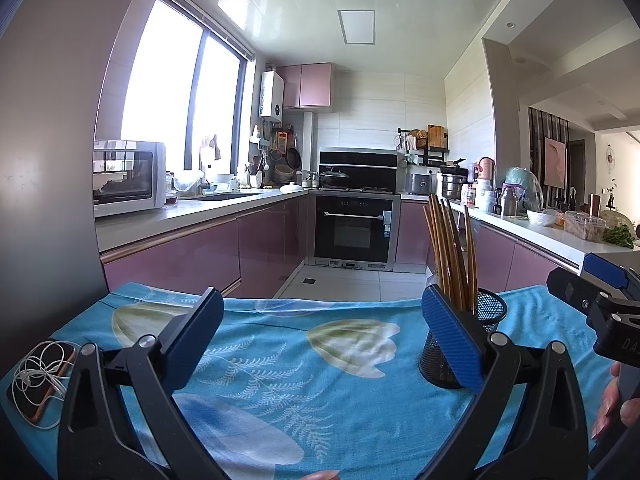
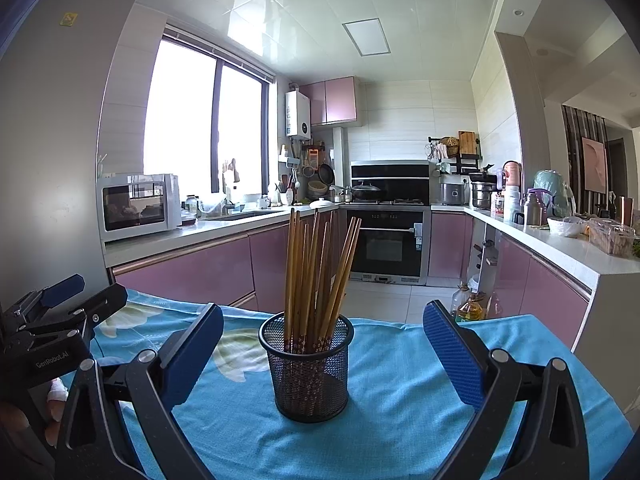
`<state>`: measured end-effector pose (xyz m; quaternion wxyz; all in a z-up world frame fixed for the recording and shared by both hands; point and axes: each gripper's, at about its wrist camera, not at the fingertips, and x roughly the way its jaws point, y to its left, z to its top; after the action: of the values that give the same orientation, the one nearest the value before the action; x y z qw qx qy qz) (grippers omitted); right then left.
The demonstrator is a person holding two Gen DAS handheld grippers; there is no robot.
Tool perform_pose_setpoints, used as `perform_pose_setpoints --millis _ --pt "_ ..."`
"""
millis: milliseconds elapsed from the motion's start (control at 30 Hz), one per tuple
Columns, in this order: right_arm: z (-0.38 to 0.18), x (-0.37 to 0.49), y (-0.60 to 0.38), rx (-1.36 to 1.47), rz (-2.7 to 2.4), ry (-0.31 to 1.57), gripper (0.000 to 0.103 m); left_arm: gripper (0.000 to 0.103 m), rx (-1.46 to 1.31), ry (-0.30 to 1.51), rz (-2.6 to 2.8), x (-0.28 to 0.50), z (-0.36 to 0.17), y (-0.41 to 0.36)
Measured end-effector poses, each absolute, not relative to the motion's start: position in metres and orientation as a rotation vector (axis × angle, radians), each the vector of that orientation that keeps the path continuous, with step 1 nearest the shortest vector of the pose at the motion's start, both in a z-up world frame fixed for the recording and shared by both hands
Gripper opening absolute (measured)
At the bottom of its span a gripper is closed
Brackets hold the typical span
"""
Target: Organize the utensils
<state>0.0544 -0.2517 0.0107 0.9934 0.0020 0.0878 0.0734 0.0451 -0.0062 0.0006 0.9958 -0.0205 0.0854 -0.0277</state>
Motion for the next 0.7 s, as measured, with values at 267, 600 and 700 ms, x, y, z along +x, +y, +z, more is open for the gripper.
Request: perform_pose_setpoints --millis 267,600,700 --pt "0.0116 0.0537 -0.2524 0.001 0.141 0.176 0.097 0.098 -0.045 0.178 -0.058 0.0471 -0.0010 -0.0037" --pt "0.0148 0.0547 -0.2547 0.004 0.135 0.173 0.097 0.098 -0.041 0.181 -0.057 0.0462 -0.0002 -0.0033" --pt "0.0151 0.0550 -0.2549 0.004 0.136 0.172 0.097 0.098 -0.039 0.181 -0.057 0.0459 -0.0002 -0.0028"
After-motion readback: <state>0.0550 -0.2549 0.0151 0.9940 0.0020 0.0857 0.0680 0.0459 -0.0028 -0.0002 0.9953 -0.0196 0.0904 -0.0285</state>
